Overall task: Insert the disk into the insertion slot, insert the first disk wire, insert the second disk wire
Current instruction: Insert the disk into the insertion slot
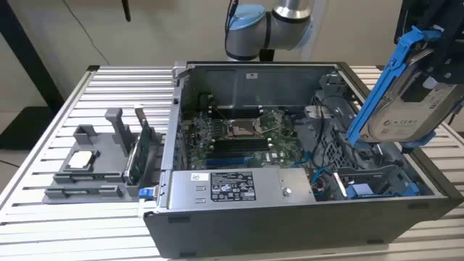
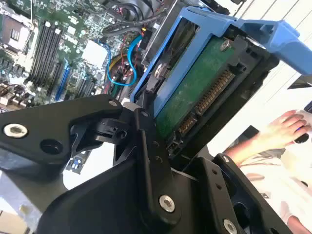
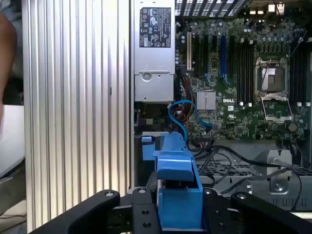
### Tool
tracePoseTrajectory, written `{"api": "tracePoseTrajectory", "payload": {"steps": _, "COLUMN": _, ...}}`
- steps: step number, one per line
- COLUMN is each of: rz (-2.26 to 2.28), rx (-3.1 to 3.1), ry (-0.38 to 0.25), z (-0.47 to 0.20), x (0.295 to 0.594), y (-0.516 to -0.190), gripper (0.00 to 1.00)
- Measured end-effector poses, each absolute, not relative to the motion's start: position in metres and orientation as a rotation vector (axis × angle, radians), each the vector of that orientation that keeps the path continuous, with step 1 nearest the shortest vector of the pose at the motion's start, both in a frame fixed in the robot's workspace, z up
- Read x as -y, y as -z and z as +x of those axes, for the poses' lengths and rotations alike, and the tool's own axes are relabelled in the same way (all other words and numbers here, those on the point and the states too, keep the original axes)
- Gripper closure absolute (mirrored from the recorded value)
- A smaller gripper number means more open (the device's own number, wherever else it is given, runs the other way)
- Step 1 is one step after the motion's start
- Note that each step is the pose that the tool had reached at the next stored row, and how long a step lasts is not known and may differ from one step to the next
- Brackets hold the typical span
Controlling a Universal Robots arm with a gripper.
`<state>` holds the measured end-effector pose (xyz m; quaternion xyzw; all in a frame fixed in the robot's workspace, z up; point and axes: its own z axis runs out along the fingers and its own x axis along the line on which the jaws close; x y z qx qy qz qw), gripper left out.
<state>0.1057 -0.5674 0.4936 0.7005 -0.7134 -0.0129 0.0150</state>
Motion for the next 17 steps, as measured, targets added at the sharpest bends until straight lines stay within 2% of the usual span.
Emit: {"api": "tracePoseTrajectory", "payload": {"steps": 17, "rz": 2.18, "rx": 2.22, "ry": 0.04, "z": 0.106, "x": 0.5674, "y": -0.4877, "gripper": 0.67}}
